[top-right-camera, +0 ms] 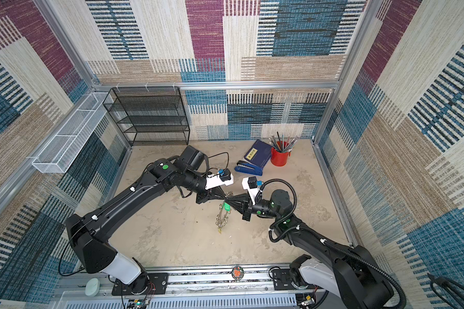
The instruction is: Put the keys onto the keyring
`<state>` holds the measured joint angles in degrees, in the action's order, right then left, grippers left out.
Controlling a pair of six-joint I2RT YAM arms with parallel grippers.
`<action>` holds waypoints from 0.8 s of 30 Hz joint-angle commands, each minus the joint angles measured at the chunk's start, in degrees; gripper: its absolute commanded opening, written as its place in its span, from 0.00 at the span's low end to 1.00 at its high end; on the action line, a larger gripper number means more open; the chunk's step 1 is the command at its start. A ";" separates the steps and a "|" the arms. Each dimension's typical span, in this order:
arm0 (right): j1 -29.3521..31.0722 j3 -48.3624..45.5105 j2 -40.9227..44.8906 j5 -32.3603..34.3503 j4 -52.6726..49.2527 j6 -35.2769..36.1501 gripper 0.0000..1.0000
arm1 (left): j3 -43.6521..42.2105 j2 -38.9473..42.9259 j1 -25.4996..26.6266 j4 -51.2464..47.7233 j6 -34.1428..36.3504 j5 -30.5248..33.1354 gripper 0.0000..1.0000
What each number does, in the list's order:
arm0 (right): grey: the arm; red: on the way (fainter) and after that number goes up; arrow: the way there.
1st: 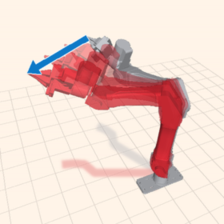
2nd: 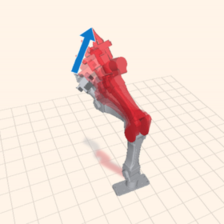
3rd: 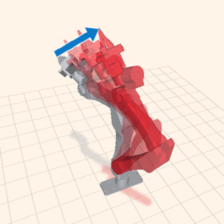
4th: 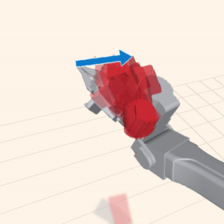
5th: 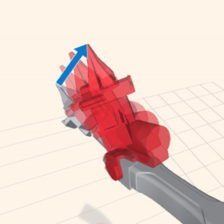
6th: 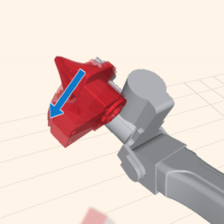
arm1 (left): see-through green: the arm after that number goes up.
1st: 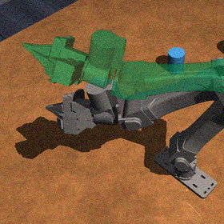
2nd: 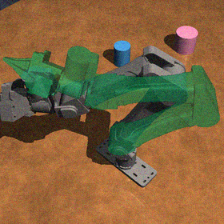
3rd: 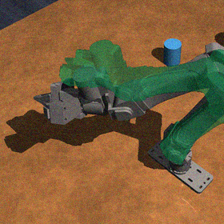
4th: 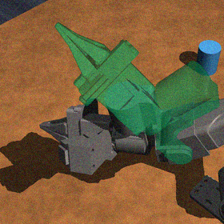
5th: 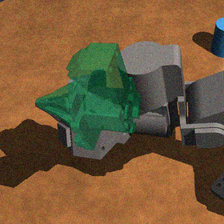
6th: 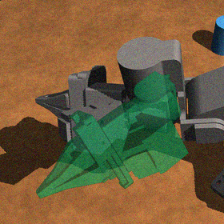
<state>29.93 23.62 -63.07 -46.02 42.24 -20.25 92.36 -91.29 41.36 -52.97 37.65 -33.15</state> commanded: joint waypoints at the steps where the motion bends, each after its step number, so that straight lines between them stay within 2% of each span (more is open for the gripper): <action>1: 0.04 0.53 -0.12 -0.32 2.01 0.39 0.00 | 0.59 -0.05 0.03 -0.29 0.41 1.51 0.03; 3: 0.04 0.57 -0.16 -0.05 1.80 0.49 0.00 | 0.20 0.12 0.07 -0.14 0.16 1.68 0.00; 9: 0.04 0.86 0.03 0.78 1.14 0.12 0.00 | -2.74 2.34 0.12 2.82 -2.14 1.75 0.00; 10: 0.04 0.96 0.20 1.46 0.39 -0.01 0.04 | -3.81 3.10 0.07 3.97 -3.05 2.04 0.00; 12: -0.05 1.02 0.88 2.41 -0.09 -0.38 0.23 | -6.21 4.71 -0.03 6.28 -4.78 2.90 0.00; 14: -0.30 0.82 1.43 2.68 0.12 -1.01 0.33 | -8.19 6.23 -0.14 7.97 -6.34 2.42 0.00; 19: -0.93 0.73 1.45 1.47 0.75 -2.18 0.45 | -15.02 10.90 -0.32 15.47 -11.31 0.87 0.00; 24: -1.15 0.75 0.95 0.05 1.34 -2.04 0.46 | -23.97 17.20 -0.84 28.05 -17.90 0.75 0.00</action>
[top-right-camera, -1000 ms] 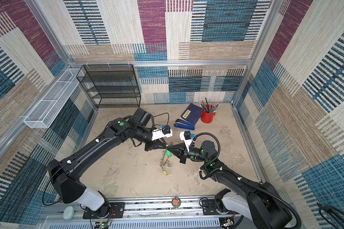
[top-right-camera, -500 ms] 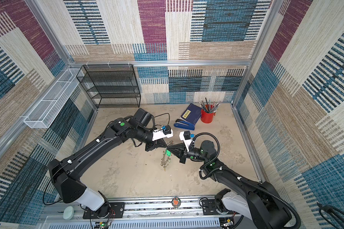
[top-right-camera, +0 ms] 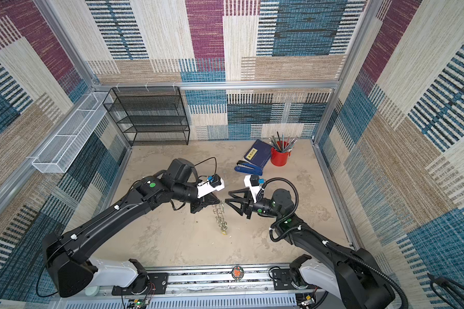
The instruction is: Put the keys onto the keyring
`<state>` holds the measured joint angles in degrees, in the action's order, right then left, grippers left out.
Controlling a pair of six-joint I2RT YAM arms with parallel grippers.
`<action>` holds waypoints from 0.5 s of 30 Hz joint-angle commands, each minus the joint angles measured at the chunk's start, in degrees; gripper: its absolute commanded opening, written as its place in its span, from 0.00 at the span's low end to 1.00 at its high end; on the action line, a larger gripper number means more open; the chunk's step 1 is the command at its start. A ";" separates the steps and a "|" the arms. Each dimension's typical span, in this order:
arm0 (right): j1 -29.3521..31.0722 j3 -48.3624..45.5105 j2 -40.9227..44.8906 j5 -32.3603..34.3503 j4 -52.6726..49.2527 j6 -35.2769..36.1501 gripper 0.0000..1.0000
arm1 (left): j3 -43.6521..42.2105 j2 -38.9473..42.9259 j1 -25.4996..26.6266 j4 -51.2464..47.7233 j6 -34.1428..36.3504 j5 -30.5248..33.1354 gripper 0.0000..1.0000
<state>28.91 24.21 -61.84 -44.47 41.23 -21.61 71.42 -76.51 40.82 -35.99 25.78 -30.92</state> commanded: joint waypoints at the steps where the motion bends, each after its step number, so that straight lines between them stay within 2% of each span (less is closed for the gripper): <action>1: 0.05 0.21 -0.45 -2.03 2.73 -0.77 0.46 | -4.36 3.50 -0.31 12.86 -7.01 -1.23 0.00; 8: 0.60 0.67 -2.73 -6.03 4.59 -1.33 0.37 | -10.91 8.80 -0.48 22.46 -12.91 -0.72 0.00; 15: 1.20 0.74 -2.58 -6.51 4.58 -0.89 0.35 | -12.07 8.86 -0.48 23.66 -13.91 -1.81 0.00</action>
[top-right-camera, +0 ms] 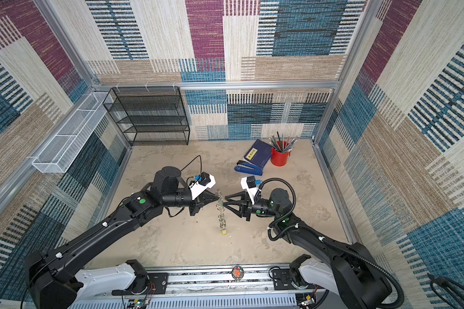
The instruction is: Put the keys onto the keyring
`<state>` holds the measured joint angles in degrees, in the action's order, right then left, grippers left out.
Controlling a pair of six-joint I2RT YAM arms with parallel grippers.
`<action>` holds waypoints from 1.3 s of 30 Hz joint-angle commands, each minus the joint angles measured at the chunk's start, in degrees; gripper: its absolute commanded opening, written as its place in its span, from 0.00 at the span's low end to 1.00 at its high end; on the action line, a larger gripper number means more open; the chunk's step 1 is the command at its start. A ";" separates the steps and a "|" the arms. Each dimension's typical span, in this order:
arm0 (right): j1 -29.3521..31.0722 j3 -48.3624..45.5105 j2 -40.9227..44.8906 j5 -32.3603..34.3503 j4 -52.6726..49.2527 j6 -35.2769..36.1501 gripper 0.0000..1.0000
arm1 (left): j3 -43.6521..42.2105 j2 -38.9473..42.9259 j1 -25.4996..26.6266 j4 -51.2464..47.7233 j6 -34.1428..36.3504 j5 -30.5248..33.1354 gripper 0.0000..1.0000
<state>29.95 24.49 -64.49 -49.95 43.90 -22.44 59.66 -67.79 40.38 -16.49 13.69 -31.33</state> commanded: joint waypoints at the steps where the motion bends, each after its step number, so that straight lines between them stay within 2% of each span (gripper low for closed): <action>1: 0.28 0.48 -0.10 -1.02 1.89 0.01 0.35 | -0.32 0.05 -0.08 4.34 -1.83 -1.38 0.00; 13: 0.87 1.21 -1.43 -0.37 0.60 1.14 0.36 | -1.12 0.31 -0.04 5.74 -2.49 -4.43 0.00; 16: 0.98 1.29 -1.37 -0.30 0.48 1.22 0.32 | -1.10 0.42 -0.04 5.59 -2.53 -4.56 0.00; 23: 0.94 1.22 -0.90 0.63 0.09 1.51 0.08 | -1.88 0.73 -0.04 6.46 -3.32 -4.02 0.00; 27: 1.01 1.21 -0.74 1.07 -0.22 1.58 0.02 | -3.10 2.00 -0.04 8.60 -4.66 -2.98 0.00; 33: 1.09 1.37 -1.07 1.44 -0.71 1.74 0.00 | -4.75 3.74 -0.04 13.42 -8.24 -2.26 0.00; 34: 1.13 1.36 -1.14 1.51 -0.73 1.81 0.00 | -5.39 4.10 -0.04 14.89 -9.15 1.16 0.00; 39: 1.50 1.88 -1.86 1.70 -1.52 2.47 0.00 | -7.33 4.68 -0.04 20.63 -12.82 -0.53 0.00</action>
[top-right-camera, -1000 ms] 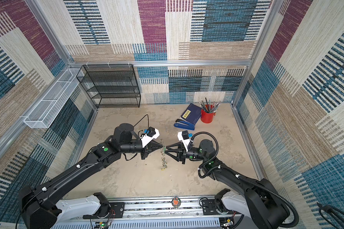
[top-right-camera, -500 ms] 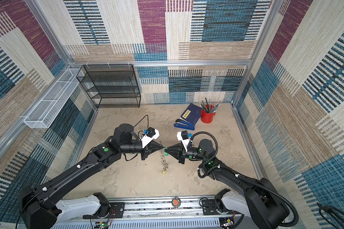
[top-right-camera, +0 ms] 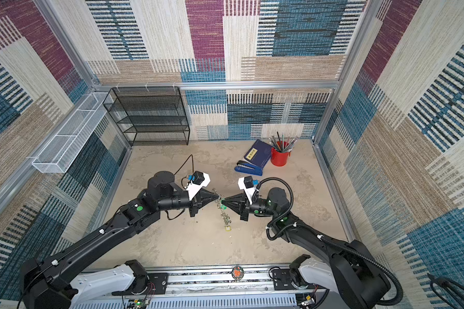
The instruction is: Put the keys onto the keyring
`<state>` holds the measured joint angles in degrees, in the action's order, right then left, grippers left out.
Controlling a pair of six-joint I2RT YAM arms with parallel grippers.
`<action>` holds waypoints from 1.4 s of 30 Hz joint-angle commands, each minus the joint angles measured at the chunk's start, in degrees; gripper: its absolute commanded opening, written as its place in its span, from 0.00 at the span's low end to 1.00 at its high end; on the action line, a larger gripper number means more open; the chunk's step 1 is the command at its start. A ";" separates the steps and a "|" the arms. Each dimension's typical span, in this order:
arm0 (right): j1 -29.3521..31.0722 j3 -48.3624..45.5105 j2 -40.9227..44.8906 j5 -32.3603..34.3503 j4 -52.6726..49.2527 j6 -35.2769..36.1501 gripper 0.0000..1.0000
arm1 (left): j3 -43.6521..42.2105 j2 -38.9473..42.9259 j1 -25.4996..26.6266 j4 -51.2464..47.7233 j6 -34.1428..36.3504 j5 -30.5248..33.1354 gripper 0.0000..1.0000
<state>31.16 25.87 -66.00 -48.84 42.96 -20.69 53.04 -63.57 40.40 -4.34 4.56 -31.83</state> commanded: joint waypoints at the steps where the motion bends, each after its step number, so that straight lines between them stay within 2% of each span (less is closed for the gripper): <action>1: 0.37 0.55 -0.47 0.57 -0.65 0.77 0.00 | -1.06 0.39 0.03 9.50 -4.49 -0.39 0.00; 9: 1.26 1.04 -1.03 1.65 -1.98 1.91 0.00 | -4.04 -1.32 0.91 19.68 -10.33 -0.90 0.00; 10: 1.27 1.08 -1.05 1.73 -2.13 2.00 0.00 | -4.33 -1.74 1.07 20.78 -10.77 -2.42 0.00; 17: 1.45 1.13 -1.15 2.12 -1.94 1.74 0.01 | -6.14 -3.84 1.70 26.40 -13.19 -2.59 0.00; 18: 1.45 1.03 -1.15 2.30 -1.93 1.53 0.03 | -6.36 -3.76 1.65 26.57 -13.10 -2.22 0.00; 20: 1.45 1.02 -0.93 3.25 -2.25 1.39 0.15 | -6.87 -3.49 1.70 26.40 -12.66 -1.74 0.00; 22: 1.39 1.29 -0.30 5.99 -3.71 1.82 0.22 | -7.40 -3.06 1.65 25.98 -12.21 -1.75 0.00; 24: 1.38 0.72 1.47 11.62 -5.56 2.51 0.24 | -8.06 -2.36 1.69 25.44 -11.58 0.39 0.00; 26: 1.36 0.44 3.24 17.74 -7.95 3.09 0.33 | -8.80 -1.77 1.70 25.14 -11.00 1.05 0.00; 29: 1.27 0.42 4.84 25.76 -10.91 3.20 0.38 | -9.53 -1.56 1.68 25.14 -10.83 1.42 0.00; 31: 1.06 0.97 4.92 31.61 -13.71 2.98 0.46 | -9.61 -1.77 1.70 25.16 -10.73 1.25 0.00; 34: -0.62 2.01 4.17 40.46 -18.95 0.96 0.50 | -9.74 -2.32 1.70 25.61 -10.85 1.07 0.00; 36: -4.02 1.92 3.72 41.53 -20.73 -1.64 0.51 | -9.62 -2.84 1.63 26.04 -10.77 0.92 0.00; 39: -9.07 0.39 4.09 39.17 -20.45 -5.30 0.55 | -9.72 -3.64 1.65 26.62 -10.72 0.99 0.00; 42: -10.36 -1.88 6.58 35.47 -16.64 -6.12 0.60 | -10.00 -4.39 1.70 27.44 -10.75 0.65 0.00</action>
<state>21.41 25.02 -60.93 -11.46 23.53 -24.16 43.31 -67.53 42.06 19.46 -5.80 -30.41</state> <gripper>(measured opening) 0.595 0.052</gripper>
